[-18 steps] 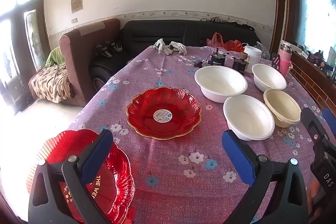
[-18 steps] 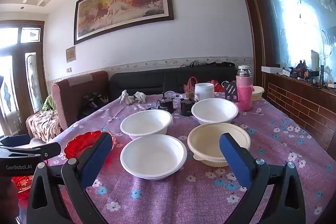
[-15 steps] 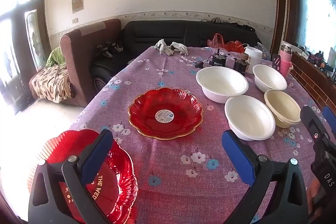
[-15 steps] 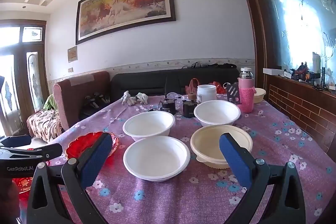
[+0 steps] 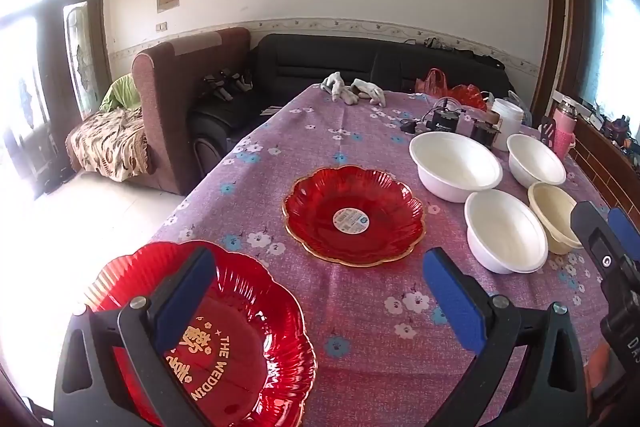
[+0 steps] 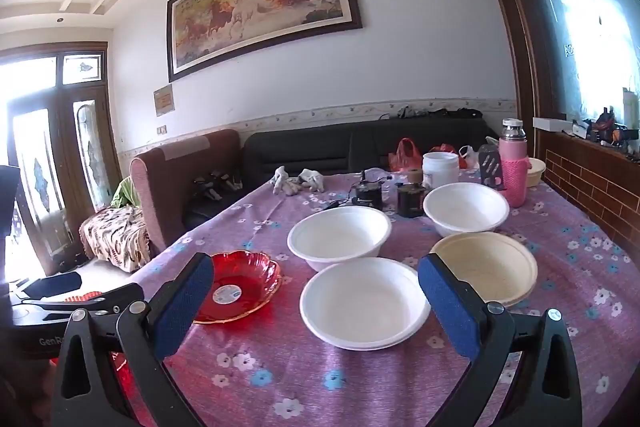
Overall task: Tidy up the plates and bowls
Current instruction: 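Move both tools toward the red scalloped plate with the round sticker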
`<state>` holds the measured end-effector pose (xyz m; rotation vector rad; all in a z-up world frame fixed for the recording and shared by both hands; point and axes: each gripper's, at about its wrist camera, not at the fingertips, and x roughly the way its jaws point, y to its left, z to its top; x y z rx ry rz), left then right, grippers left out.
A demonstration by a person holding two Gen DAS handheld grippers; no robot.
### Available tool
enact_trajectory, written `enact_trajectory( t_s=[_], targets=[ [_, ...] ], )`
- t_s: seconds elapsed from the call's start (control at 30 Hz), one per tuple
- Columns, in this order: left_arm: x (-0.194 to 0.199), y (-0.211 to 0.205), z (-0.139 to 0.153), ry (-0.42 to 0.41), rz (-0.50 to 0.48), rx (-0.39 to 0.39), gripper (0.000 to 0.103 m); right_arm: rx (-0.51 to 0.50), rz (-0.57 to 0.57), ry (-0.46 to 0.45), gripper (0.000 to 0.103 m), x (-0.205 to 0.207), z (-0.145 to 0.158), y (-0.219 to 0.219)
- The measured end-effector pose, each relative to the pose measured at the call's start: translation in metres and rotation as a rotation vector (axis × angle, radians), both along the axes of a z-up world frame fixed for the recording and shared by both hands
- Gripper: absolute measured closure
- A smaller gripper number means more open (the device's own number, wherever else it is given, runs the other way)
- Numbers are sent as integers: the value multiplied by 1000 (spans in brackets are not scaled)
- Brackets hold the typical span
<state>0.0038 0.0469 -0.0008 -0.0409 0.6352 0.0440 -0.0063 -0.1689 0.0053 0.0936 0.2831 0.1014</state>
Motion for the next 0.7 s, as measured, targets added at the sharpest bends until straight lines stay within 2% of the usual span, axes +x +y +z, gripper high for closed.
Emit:
enact_trajectory(
  t_s=[0.17, 0.33, 0.57, 0.7],
  targets=[
    [10, 0, -15, 11, -16, -10, 0, -24, -5, 0, 0, 5, -4, 10],
    [21, -7, -31, 25, -52, -31, 0, -1, -37, 3, 0, 3, -2, -4],
    [29, -8, -42, 31, -27, 4, 0, 44, -73, 31, 0, 12, -4, -19],
    [32, 2, -43, 43, 4, 8, 0, 75, -32, 56, 0, 24, -4, -13]
  ],
)
